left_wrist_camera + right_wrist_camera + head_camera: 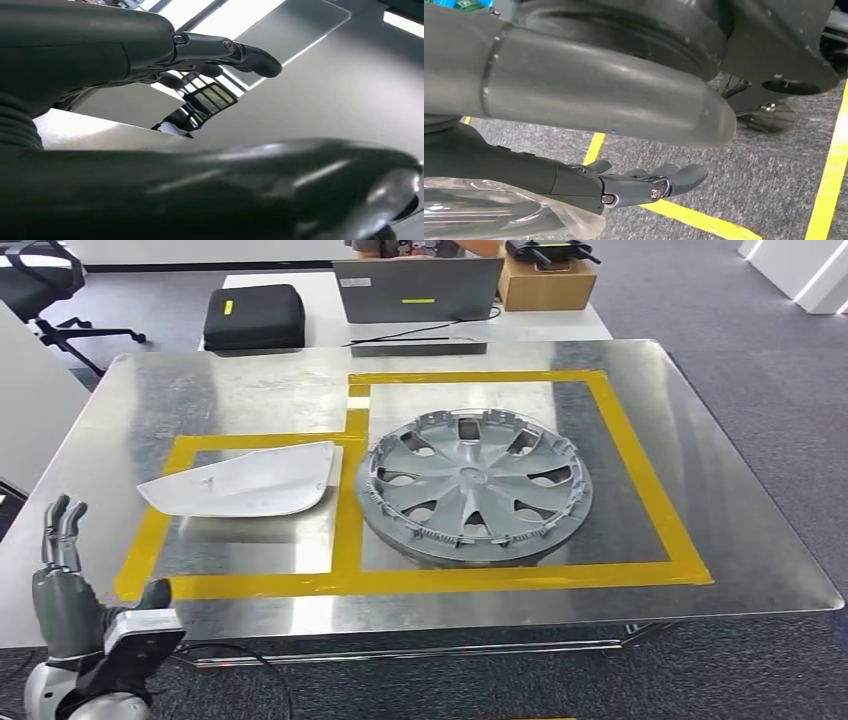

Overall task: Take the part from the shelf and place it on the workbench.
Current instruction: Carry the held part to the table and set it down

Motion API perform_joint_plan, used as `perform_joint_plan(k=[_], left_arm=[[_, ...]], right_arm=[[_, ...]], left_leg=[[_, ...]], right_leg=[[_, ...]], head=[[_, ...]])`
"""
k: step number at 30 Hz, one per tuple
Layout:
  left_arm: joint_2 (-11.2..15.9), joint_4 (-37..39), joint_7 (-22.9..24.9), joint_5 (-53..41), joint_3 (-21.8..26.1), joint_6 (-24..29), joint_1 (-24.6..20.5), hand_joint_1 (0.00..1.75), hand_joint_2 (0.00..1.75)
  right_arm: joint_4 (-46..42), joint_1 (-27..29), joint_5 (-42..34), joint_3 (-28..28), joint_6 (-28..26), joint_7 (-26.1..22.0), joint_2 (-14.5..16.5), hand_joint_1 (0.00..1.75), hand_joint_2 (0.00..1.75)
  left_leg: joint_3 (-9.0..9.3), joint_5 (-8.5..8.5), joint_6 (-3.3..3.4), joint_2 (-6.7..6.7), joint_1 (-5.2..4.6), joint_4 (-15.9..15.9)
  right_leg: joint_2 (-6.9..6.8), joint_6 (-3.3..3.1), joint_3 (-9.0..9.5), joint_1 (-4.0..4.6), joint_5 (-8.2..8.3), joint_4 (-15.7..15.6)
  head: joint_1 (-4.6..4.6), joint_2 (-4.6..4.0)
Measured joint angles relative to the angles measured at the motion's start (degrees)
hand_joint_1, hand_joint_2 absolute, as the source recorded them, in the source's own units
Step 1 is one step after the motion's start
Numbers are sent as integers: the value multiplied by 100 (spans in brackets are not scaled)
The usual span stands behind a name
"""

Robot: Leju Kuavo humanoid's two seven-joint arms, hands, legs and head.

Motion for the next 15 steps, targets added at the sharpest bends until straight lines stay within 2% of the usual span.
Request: perform_joint_plan(k=[2, 3, 4, 6, 7, 8, 9, 11, 12, 13, 15], left_arm=[[-113, -152, -182, 219, 229, -113, 174, 0, 0], [-155, -189, -197, 326, 316, -158, 230, 0, 0], [-198, -206, -204, 453, 399, -195, 280, 0, 0], [-261, -180, -298, 741, 585, -190, 384, 0, 0], [-283, -149, -396, 900, 688, -145, 435, 0, 0], [-300, -115, -505, 1052, 784, -88, 478, 0, 0], [-316, -82, -606, 1178, 868, -35, 514, 0, 0], [-344, -36, -730, 1324, 1004, 31, 572, 0, 0], [-354, -22, -759, 1355, 1059, 43, 593, 0, 0], [-362, -13, -773, 1369, 1103, 50, 606, 0, 0], [-369, -1, -787, 1383, 1170, 57, 621, 0, 0]], right_arm=[[-3, 0, 22, -31, -23, -1, 19, 0, 0], [-5, -2, 33, -45, -32, -1, 23, 0, 0], [-7, -4, 47, -60, -39, -1, 27, 0, 0], [-7, -4, 93, -86, -53, 2, 35, 0, 0], [-7, 1, 125, -95, -59, 9, 39, 0, 0], [-7, 8, 157, -101, -66, 17, 41, 0, 0], [-8, 14, 186, -103, -73, 26, 43, 0, 0], [-12, 5, 220, -104, -81, 35, 47, 0, 0], [-15, -7, 228, -105, -83, 35, 58, 0, 0], [-17, -19, 233, -106, -84, 36, 68, 0, 0], [-22, -32, 238, -108, -84, 42, 86, 0, 0]], left_leg=[[44, 58, 48, 7, 31, -88], [65, 93, 74, 12, 51, -138], [79, 117, 91, 18, 71, -176], [70, 129, 102, 34, 74, -185], [64, 132, 97, 41, 77, -183], [61, 137, 88, 46, 82, -182], [59, 144, 75, 46, 91, -179], [56, 154, 23, 40, 109, -160], [48, 160, -16, 32, 109, -147], [41, 169, -58, 25, 102, -128], [22, 201, -135, 12, 90, -109]], right_leg=[[-3, 34, -8, -4, -61, 39], [-4, 53, -61, -3, -167, 170], [-6, 69, -171, -6, -340, 426], [-11, 108, -493, -23, -710, 1170], [-14, 128, -619, -35, -802, 1468], [-17, 145, -655, -48, -781, 1577], [-22, 161, -570, -63, -645, 1440], [-38, 201, -142, -101, -279, 646], [-29, 191, 67, -103, -149, 286], [-18, 168, 194, -103, -97, 57], [16, 73, 203, -80, -86, -9]], head=[[4, 0], [17, 0], [31, 0], [52, 0], [54, 0], [54, 0], [54, 0], [57, 0], [58, 0], [59, 0], [57, 0]])
